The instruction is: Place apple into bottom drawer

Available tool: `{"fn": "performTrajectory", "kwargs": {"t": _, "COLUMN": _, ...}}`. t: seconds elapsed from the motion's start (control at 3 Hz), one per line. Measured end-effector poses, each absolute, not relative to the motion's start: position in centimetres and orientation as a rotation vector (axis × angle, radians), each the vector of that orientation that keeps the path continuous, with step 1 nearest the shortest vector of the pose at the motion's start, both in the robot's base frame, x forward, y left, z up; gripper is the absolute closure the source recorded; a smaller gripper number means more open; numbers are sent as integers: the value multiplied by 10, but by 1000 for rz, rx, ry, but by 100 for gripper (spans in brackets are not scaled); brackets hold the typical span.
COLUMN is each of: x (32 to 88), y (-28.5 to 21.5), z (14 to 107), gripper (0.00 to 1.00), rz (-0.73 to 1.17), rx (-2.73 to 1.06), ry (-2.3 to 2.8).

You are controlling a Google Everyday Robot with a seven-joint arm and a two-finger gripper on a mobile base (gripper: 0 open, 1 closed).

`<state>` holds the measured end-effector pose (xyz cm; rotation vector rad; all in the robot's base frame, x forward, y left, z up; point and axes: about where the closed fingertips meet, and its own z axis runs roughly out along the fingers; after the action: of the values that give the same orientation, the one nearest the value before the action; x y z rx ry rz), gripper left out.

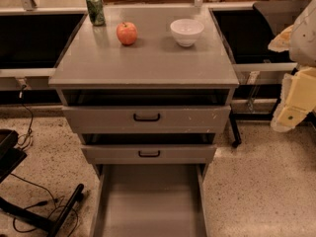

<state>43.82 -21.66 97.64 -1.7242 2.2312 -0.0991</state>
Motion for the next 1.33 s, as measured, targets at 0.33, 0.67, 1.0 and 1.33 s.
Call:
{"fn": "performTrajectory", "kwargs": {"t": 0.33, "x": 438, "y": -217, "z": 976, "gripper": 0, "rz": -99, "rx": -1724, "ry": 2231}}
{"fn": "performTrajectory", "kwargs": {"t": 0.67, "x": 471, "y": -212, "z": 969, "gripper": 0, "rz": -89, "rx": -1658, "ry": 2207}}
{"fn": "performTrajectory", "kwargs": {"t": 1.0, "x": 536, "y": -191, "z": 961, "gripper": 0, "rz": -5, "rx": -1514, "ry": 2128}}
{"fn": "performTrajectory", "kwargs": {"t": 1.33, "x": 591, "y": -147, "z": 964, "gripper": 0, "rz": 90, "rx": -1392, "ry": 2002}}
